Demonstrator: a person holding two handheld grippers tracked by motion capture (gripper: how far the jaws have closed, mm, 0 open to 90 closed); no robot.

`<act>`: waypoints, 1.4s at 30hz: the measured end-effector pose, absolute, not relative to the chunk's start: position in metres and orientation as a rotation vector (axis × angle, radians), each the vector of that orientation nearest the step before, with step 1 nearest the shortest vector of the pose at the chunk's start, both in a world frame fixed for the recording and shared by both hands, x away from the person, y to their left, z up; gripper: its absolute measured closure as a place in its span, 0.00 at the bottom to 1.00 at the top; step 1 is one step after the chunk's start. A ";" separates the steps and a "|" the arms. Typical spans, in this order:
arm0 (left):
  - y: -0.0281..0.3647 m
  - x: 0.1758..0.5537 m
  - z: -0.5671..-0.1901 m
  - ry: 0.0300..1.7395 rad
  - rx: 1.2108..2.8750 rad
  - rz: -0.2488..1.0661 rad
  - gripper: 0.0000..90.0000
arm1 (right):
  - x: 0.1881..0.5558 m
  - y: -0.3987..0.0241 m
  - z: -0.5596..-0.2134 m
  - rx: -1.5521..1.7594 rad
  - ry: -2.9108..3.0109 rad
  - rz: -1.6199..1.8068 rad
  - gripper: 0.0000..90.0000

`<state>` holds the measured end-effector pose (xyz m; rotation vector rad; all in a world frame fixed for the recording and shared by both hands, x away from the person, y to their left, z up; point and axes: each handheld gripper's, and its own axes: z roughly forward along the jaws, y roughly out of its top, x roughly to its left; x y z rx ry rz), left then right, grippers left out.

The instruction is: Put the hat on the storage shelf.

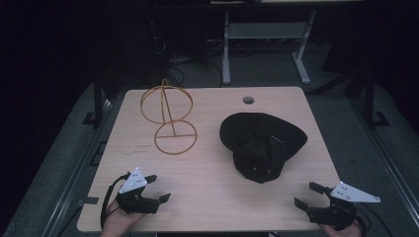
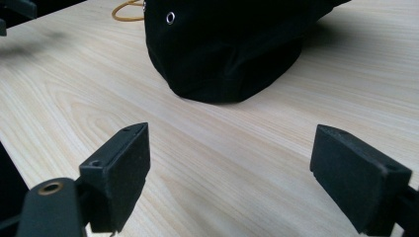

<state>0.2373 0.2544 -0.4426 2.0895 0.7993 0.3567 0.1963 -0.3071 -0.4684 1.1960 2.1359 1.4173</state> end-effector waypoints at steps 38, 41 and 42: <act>0.161 0.280 -0.369 0.517 2.207 0.308 0.19 | 0.194 -0.308 -0.464 1.161 2.139 1.465 0.16; 0.149 0.285 -0.362 0.483 2.219 0.316 0.19 | 0.193 -0.310 -0.463 1.168 2.138 1.465 0.16; 0.145 0.286 -0.359 0.478 2.221 0.314 0.19 | 0.193 -0.310 -0.464 1.167 2.133 1.471 0.16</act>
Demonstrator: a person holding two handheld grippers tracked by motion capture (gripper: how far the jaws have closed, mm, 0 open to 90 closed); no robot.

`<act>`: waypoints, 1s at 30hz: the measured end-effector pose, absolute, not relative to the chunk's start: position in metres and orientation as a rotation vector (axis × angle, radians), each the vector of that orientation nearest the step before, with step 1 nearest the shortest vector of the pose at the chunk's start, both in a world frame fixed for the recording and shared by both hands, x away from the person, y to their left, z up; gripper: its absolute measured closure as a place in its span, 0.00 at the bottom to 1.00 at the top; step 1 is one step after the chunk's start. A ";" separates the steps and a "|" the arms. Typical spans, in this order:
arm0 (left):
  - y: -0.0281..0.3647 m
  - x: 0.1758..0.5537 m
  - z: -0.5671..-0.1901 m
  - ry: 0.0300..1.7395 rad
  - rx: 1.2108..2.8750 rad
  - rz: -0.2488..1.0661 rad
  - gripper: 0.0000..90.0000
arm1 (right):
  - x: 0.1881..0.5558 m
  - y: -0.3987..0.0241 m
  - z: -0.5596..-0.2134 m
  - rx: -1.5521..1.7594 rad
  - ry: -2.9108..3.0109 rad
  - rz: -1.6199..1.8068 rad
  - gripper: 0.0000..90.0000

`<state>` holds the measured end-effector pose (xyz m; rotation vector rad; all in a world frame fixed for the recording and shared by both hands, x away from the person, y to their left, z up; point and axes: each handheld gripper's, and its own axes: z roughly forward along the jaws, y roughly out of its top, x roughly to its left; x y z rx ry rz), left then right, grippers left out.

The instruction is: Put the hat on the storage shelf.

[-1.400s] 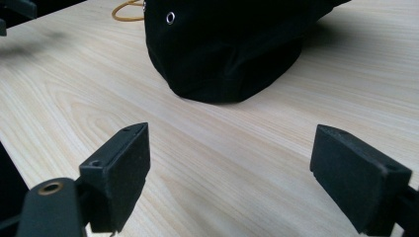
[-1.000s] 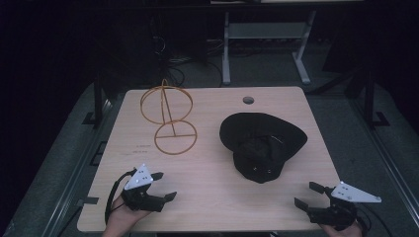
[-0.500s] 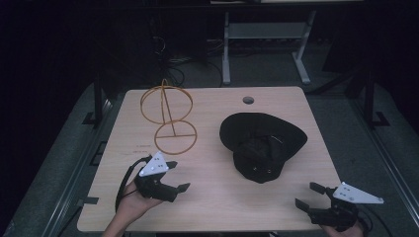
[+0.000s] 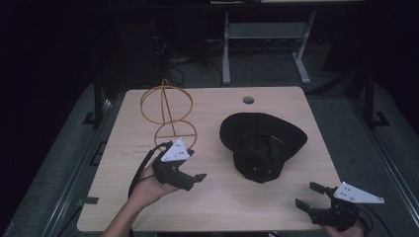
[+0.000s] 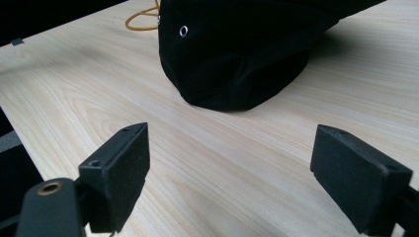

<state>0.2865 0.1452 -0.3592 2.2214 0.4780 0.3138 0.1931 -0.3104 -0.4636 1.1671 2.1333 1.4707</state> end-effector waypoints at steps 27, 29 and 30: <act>0.076 0.328 -0.337 0.352 2.282 0.271 0.20 | 0.193 -0.311 -0.464 1.161 2.147 1.511 0.16; 0.071 0.330 -0.338 0.345 2.290 0.268 0.20 | 0.193 -0.311 -0.464 1.159 2.148 1.513 0.16; 0.066 0.331 -0.338 0.337 2.300 0.264 0.19 | 0.193 -0.311 -0.464 1.153 2.151 1.511 0.16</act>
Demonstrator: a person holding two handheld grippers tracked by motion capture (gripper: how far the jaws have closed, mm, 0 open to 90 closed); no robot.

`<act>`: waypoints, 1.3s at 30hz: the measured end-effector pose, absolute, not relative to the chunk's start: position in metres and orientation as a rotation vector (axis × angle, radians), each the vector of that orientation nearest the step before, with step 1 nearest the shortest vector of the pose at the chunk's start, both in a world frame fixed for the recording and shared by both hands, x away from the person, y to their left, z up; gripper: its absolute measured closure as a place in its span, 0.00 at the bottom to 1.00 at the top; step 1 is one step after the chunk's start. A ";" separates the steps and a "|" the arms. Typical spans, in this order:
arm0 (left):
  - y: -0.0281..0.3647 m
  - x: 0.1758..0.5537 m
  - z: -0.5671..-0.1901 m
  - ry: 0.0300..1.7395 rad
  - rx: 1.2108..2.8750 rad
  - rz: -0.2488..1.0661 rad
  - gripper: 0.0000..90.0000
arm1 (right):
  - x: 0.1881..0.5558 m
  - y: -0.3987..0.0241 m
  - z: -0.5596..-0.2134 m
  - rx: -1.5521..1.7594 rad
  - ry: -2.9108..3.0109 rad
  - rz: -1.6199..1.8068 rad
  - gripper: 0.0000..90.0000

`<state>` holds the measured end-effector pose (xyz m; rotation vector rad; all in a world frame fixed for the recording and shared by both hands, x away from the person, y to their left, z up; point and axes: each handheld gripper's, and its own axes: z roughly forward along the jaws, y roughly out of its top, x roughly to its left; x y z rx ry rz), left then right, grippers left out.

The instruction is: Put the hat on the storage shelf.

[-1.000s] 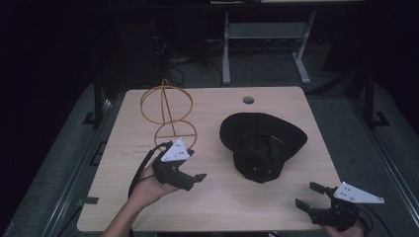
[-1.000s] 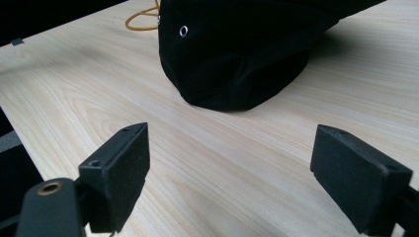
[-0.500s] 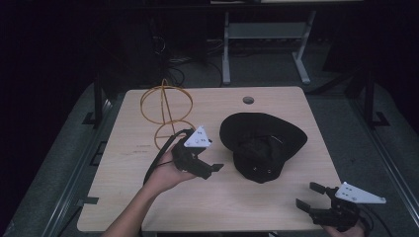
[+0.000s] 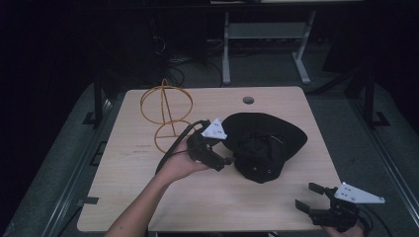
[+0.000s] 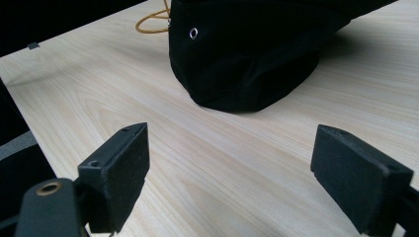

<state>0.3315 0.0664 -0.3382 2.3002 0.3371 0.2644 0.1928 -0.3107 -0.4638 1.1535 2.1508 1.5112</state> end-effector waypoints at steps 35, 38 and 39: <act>0.033 0.332 -0.354 0.223 2.433 0.283 0.81 | 0.193 -0.306 -0.464 1.139 2.162 1.504 0.16; 0.032 0.330 -0.352 0.218 2.415 0.275 0.83 | 0.193 -0.306 -0.463 1.140 2.156 1.505 0.16; 0.031 0.329 -0.351 0.221 2.407 0.267 0.86 | 0.193 -0.305 -0.463 1.139 2.153 1.507 0.16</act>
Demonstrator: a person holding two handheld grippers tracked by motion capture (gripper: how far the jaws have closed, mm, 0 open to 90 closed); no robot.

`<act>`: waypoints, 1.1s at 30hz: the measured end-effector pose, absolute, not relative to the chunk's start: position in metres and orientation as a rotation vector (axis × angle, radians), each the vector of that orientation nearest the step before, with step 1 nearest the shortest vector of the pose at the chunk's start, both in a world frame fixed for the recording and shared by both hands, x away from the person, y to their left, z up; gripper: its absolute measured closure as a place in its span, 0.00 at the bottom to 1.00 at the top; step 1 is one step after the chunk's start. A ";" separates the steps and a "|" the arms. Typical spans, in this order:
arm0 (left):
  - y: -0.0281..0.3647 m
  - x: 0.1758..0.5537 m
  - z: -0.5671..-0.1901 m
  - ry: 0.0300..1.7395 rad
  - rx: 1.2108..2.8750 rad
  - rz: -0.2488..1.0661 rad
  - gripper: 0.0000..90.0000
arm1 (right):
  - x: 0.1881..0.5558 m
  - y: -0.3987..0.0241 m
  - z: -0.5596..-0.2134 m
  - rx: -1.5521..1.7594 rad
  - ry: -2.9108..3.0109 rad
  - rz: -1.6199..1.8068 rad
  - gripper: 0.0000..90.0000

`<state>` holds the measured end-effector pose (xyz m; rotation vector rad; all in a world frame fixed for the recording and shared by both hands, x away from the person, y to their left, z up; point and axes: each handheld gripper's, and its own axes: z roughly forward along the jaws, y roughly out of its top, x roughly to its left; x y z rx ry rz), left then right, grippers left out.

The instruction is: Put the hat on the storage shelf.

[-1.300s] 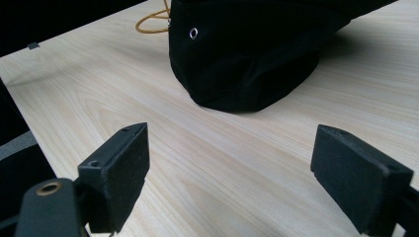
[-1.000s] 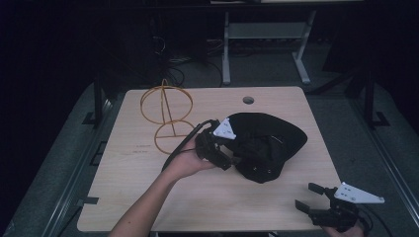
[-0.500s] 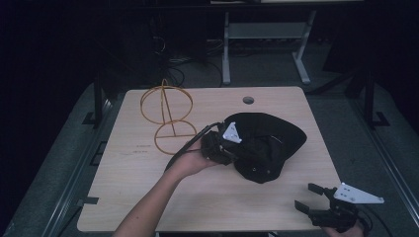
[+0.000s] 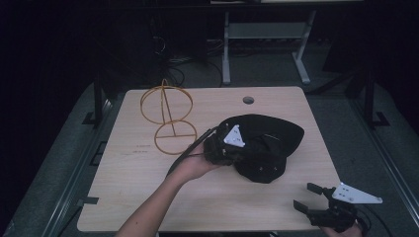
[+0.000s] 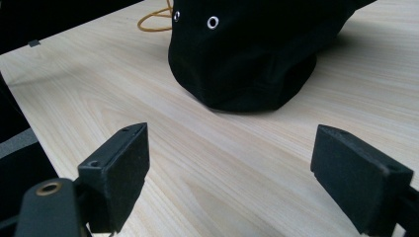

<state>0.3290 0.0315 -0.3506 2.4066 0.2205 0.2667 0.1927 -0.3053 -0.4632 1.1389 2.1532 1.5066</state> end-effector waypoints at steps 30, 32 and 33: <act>0.024 0.318 -0.330 0.242 2.237 0.155 0.95 | 0.215 -0.277 -0.449 1.102 2.119 1.568 0.16; 0.024 0.317 -0.330 0.241 2.228 0.147 0.95 | 0.219 -0.275 -0.450 1.104 2.119 1.569 0.15; 0.023 0.317 -0.330 0.239 2.228 0.147 0.95 | 0.220 -0.274 -0.450 1.100 2.116 1.568 0.15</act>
